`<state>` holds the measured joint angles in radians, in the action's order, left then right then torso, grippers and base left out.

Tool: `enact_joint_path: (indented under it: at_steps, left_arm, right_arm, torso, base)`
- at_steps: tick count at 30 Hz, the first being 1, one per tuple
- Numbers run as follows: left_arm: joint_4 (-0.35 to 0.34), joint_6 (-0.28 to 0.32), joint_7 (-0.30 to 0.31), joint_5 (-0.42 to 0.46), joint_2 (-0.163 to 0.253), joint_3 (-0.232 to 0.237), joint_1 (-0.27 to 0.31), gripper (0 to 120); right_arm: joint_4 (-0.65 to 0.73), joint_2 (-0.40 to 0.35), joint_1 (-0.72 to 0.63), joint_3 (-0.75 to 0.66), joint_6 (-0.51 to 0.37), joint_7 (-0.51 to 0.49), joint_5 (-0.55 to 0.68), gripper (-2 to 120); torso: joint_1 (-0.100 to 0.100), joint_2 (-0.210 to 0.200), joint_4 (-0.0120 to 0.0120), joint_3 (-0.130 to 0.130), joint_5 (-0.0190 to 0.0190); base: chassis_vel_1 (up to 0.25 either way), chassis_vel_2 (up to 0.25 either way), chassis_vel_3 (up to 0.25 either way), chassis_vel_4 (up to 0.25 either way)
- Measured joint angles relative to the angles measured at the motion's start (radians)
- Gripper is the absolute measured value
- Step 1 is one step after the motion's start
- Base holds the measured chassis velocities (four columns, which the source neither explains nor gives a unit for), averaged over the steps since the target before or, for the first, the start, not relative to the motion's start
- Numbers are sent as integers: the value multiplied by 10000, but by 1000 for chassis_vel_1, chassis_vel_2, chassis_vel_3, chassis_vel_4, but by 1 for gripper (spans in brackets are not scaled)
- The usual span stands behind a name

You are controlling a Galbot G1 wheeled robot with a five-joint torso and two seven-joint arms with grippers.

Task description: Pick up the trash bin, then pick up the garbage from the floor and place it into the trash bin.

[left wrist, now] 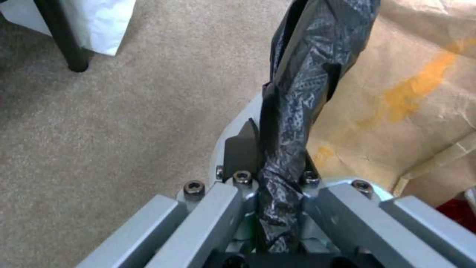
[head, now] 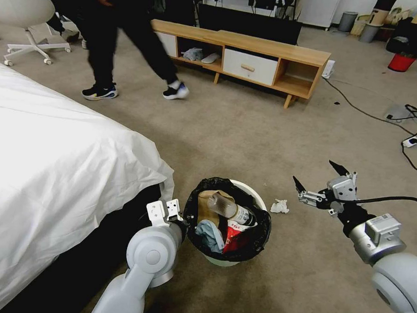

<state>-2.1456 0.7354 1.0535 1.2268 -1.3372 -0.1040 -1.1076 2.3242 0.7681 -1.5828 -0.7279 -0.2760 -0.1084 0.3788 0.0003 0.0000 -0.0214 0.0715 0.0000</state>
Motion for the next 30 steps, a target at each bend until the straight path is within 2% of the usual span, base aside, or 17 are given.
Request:
enact_joint_path:
  at_steps: [13,30]
  left_arm:
    - [4,0,8,1,23,-8,0,1]
    - [3,0,14,4,25,0,1,1]
  right_arm:
    - [53,-50,51,-74,-330,41,87,100]
    - [76,39,-29,-122,-345,73,38,100]
  torso:
    - [0,0,0,0,0]
    - [0,0,0,0,0]
  base:
    - [0,0,0,0]
    - [0,0,0,0]
